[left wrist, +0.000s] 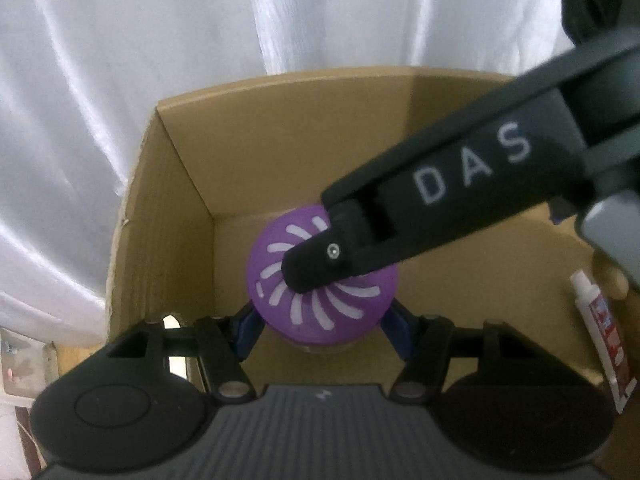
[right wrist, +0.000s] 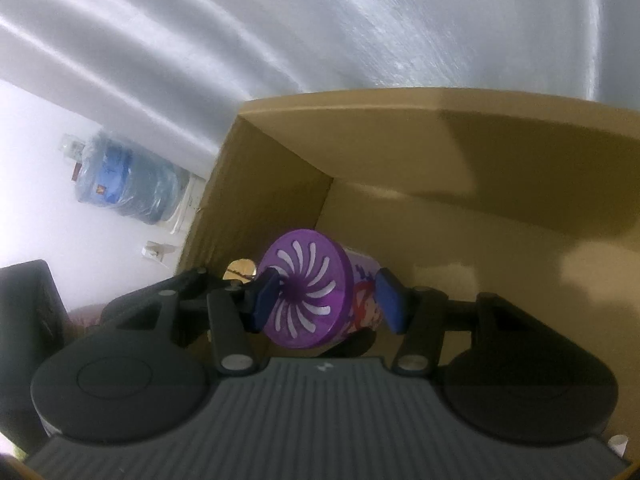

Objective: Organize objects

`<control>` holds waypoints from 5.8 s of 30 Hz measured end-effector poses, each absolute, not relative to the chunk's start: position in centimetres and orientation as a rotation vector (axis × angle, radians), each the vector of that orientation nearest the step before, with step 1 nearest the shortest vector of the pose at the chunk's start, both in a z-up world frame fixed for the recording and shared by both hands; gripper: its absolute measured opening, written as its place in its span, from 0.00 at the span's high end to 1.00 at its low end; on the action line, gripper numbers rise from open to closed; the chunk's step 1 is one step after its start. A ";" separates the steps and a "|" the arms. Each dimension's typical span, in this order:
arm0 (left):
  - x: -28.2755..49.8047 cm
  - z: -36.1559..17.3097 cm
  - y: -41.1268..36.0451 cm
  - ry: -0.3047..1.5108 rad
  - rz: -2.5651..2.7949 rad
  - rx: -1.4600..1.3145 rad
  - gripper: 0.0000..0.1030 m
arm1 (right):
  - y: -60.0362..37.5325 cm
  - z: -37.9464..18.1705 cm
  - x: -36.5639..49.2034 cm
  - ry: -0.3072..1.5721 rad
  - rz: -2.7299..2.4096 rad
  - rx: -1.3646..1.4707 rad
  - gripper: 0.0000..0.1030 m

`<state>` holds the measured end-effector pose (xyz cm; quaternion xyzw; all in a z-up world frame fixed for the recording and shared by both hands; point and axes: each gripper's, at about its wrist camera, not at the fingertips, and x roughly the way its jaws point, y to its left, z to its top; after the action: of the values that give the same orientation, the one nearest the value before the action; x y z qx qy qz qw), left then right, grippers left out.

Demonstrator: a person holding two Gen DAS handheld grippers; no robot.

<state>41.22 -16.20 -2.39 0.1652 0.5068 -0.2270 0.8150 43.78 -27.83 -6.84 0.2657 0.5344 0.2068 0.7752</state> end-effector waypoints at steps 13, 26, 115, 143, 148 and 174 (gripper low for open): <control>41.3 -0.1 -18.1 1.071 -0.493 0.321 0.17 | -28.8 -6.8 42.7 1.146 0.412 0.646 0.46; 30.3 8.1 -12.3 0.867 -0.463 0.158 0.13 | -32.3 3.0 33.1 0.929 0.435 0.608 0.39; 7.3 -7.0 -10.3 1.029 -0.592 -0.043 0.04 | -23.8 -7.8 9.8 1.156 0.481 0.402 0.23; 7.5 -8.4 -11.3 1.053 -0.625 -0.078 0.00 | -26.7 -10.1 10.3 1.172 0.455 0.616 0.08; 6.9 -8.4 -11.2 1.039 -0.627 -0.097 0.00 | -26.3 -9.9 10.3 1.173 0.442 0.599 0.01; 3.9 -8.4 -11.3 1.037 -0.634 -0.192 0.00 | -26.4 -10.0 10.4 1.192 0.449 0.582 0.01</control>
<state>3.89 -11.33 -8.38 -0.0899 0.4863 -0.2972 0.8168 10.43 -26.43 -9.99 0.2678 0.5485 0.2064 0.7648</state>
